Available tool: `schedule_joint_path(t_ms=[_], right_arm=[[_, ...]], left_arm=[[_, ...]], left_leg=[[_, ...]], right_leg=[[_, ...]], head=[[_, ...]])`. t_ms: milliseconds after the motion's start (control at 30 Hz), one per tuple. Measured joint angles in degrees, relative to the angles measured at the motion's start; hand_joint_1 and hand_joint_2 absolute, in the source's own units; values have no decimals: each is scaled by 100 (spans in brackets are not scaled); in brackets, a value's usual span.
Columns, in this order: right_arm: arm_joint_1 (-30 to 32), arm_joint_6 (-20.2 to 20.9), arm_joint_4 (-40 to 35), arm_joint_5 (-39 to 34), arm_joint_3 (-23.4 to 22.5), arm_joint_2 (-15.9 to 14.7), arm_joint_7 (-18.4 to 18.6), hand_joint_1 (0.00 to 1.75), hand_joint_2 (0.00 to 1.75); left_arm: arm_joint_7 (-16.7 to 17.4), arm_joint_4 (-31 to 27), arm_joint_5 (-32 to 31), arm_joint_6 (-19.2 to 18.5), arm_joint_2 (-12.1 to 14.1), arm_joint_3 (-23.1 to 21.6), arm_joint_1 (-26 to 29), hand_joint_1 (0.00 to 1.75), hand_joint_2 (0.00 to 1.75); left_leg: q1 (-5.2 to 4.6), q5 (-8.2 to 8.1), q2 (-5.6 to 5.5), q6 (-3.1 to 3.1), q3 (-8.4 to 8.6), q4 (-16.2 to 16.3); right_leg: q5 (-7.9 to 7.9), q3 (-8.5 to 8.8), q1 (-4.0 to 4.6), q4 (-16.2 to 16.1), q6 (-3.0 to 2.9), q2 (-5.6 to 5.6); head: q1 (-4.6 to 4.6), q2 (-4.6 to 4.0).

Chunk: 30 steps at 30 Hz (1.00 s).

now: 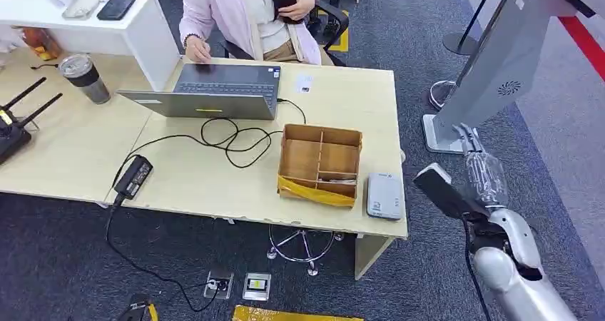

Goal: Pass the card to the sensor for recognition and then transmit it.

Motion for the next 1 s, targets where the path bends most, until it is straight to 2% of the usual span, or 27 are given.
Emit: schedule_joint_path(t_ms=[200, 400, 600, 867, 1000], right_arm=[[306, -151, -429, 538, 458, 79, 339, 0, 175], [523, -90, -617, 1124, 801, 223, 540, 0, 175], [598, 74, -623, 1858, 1122, 527, 512, 0, 175], [524, 173, -567, 2214, 1315, 992, 416, 0, 175], [375, 111, -306, 2405, 1323, 1200, 324, 0, 175]], left_arm=[[64, 0, -76, 57, -57, 0, -2, 0, 0], [66, 0, -149, 53, -90, -4, -12, 0, 0], [40, 0, -232, 13, -90, -4, -28, 0, 0], [-20, 0, -310, -166, -88, -4, -35, 0, 0], [-35, 0, -383, -256, -79, -13, -39, 0, 0]], left_leg=[[0, 0, -2, 0, -1, 0], [0, 0, -2, 0, -2, -1], [1, 0, -1, -1, -1, -1], [1, 1, -1, -1, -2, -2], [1, 1, -1, -1, -2, -2]], right_leg=[[-1, 1, 0, 0, 0, -1], [-2, 0, 0, 0, -2, 0], [-2, 0, 1, 2, -3, 0], [-3, 1, 1, 2, -3, 0], [-3, 1, 1, 2, -4, 0]], head=[[-2, 0], [0, 0], [-2, 0], [0, 0], [0, 0]])
